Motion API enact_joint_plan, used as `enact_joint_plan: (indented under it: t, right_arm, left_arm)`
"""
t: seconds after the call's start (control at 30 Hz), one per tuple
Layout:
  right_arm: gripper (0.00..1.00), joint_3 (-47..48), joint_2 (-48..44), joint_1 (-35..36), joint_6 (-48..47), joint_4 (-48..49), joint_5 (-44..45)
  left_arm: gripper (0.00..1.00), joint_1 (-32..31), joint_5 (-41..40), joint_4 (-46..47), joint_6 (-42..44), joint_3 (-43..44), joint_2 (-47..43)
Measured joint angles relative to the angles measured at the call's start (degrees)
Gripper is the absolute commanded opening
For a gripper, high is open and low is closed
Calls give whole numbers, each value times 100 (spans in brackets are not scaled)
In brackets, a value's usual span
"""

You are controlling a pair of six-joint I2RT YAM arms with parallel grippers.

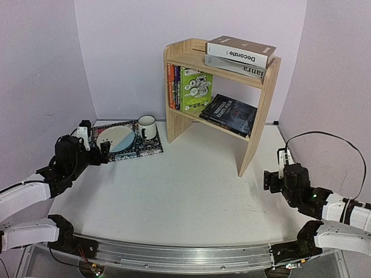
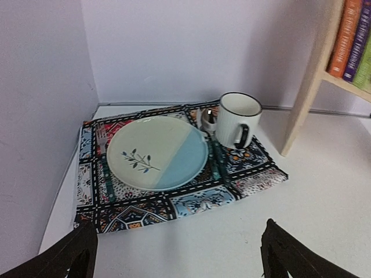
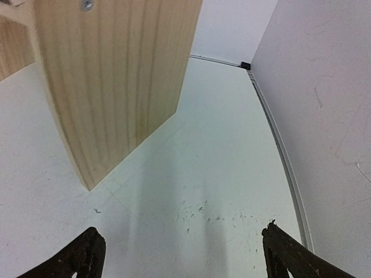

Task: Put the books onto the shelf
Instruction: Reset both arms

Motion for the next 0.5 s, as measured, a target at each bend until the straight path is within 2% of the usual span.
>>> enact_joint_plan:
  t: [0.1,0.17,0.3,0.5]
  right_arm:
    - [89,-124,162,-525,25,366,-73]
    - [89,-238,382,-900,-60,742,-126]
    - [90,-268,1284,-1562,-222,1474,-391]
    - [91,-268,2896,-2014,-491,2848,-903]
  left_arm:
    - [100,857,402,300,-101,-22,317]
    - [100,1138,398,563,-124,-99,467]
    - [100,1204,324,1153,-27,-280,875]
    - [100,1246,219,2347,181,-727,1693]
